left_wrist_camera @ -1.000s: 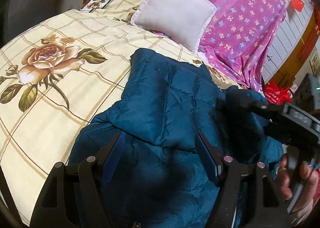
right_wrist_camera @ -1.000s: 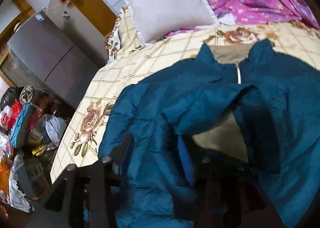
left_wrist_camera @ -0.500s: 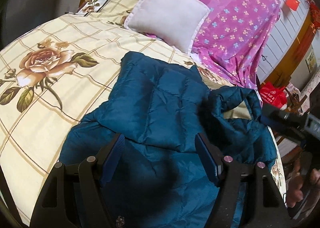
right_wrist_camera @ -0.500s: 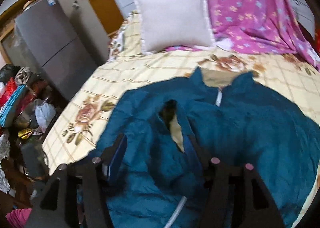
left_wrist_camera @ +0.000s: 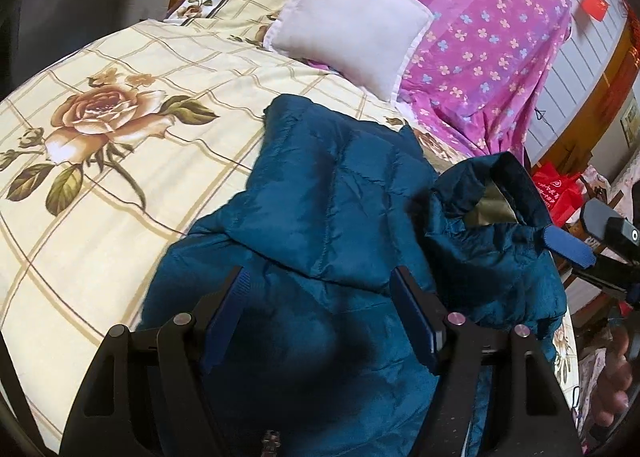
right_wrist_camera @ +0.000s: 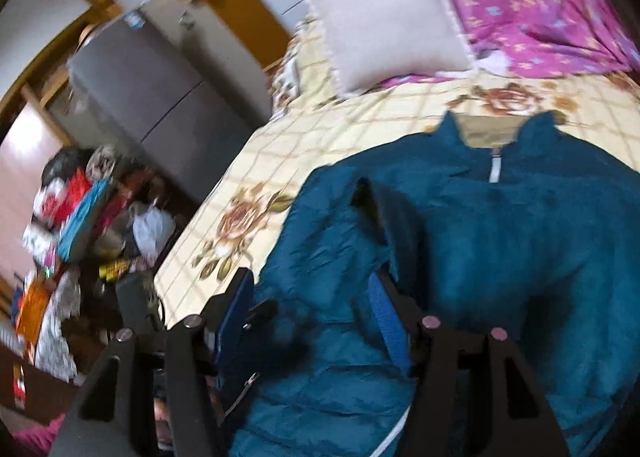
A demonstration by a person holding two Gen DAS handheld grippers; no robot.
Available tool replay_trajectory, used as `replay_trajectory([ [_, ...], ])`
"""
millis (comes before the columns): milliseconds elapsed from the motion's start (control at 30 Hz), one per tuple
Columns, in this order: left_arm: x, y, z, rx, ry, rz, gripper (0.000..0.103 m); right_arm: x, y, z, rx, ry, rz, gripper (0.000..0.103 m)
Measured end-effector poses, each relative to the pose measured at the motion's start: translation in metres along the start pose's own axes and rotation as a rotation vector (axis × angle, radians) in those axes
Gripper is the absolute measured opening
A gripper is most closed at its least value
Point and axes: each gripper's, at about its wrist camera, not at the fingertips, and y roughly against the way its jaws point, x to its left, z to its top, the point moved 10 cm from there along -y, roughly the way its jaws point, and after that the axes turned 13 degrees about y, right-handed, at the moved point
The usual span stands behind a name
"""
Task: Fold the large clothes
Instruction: 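Carry the held sleeve across the jacket body with the right gripper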
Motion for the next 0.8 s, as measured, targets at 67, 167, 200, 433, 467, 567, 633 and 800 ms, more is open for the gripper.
replay_trajectory([
  [67,0.003,0.001,0.0,0.001,0.004,0.0,0.059,0.011,-0.013,-0.001,0.039,0.029,-0.009,0.063],
  [167,0.005,0.002,0.001,0.003,0.005,-0.002,0.059,0.02,-0.029,0.001,0.077,0.057,-0.052,0.063],
  [200,0.005,0.003,0.001,0.001,0.003,-0.004,0.059,0.024,-0.032,0.002,0.078,0.052,-0.036,0.063],
  [433,0.011,0.005,0.004,-0.004,0.014,-0.008,0.059,0.021,-0.013,0.011,-0.027,0.05,-0.086,0.063],
  [467,0.012,0.005,0.004,-0.004,0.02,-0.008,0.059,0.012,-0.007,0.011,-0.051,0.031,-0.124,0.063],
  [567,0.013,0.006,0.005,-0.002,0.036,-0.014,0.059,-0.02,0.004,0.007,-0.088,-0.014,-0.265,0.063],
  [633,0.012,0.007,0.005,-0.005,0.034,-0.017,0.059,-0.032,0.008,0.003,-0.122,-0.052,-0.244,0.063],
  [800,0.01,0.005,0.005,-0.007,0.027,-0.013,0.059,-0.026,0.03,0.01,-0.329,-0.157,0.057,0.063],
])
